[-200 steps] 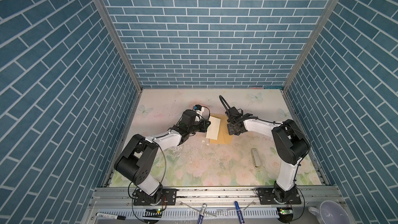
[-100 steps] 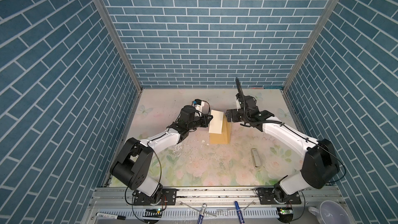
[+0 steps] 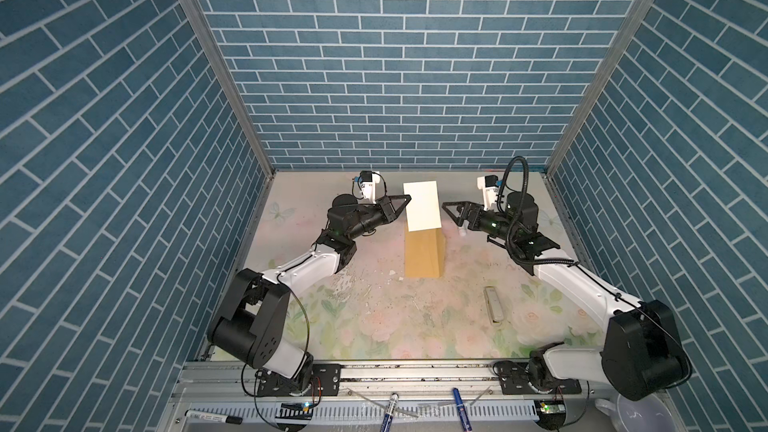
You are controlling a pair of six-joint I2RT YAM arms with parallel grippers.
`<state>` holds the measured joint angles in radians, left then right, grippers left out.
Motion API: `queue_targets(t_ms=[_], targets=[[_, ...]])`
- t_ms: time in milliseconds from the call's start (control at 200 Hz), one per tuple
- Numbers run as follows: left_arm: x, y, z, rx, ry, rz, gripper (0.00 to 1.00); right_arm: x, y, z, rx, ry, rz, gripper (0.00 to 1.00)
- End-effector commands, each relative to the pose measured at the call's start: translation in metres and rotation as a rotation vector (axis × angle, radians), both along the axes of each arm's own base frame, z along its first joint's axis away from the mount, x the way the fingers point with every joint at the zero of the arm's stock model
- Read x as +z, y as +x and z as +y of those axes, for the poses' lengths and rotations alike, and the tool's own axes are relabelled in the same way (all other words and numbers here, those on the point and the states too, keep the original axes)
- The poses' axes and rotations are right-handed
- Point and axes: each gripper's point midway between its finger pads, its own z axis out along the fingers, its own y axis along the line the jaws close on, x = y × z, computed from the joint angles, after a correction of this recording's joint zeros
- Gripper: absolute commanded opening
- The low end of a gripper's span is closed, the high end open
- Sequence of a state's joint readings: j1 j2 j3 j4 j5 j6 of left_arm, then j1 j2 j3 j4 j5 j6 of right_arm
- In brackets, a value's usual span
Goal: Place the letter into the envelope and seal it
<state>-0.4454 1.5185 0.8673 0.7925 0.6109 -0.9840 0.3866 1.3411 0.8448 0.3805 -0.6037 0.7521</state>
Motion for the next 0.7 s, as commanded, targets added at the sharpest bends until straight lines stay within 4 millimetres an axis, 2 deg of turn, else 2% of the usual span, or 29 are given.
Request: queue_targets(t_ms=[0,220,355,495,695], targets=[[0.037,-0.007,0.004,-0.017,-0.084,-0.07,0.0,0.032,-0.018,0.019,0.166,0.184,-0.029,0.9],[0.047,-0.008,0.006,-0.012,-0.137,-0.079,0.0,0.034,-0.021,0.032,0.232,0.229,-0.015,0.86],[0.05,-0.007,0.006,-0.011,-0.146,-0.093,0.0,0.033,-0.022,0.042,0.254,0.23,-0.008,0.8],[0.044,-0.006,0.006,-0.01,-0.14,-0.076,0.0,0.038,-0.024,0.048,0.269,0.244,-0.02,0.63],[0.027,-0.004,0.005,0.003,-0.086,-0.054,0.0,0.034,-0.022,0.049,0.247,0.245,-0.01,0.29]])
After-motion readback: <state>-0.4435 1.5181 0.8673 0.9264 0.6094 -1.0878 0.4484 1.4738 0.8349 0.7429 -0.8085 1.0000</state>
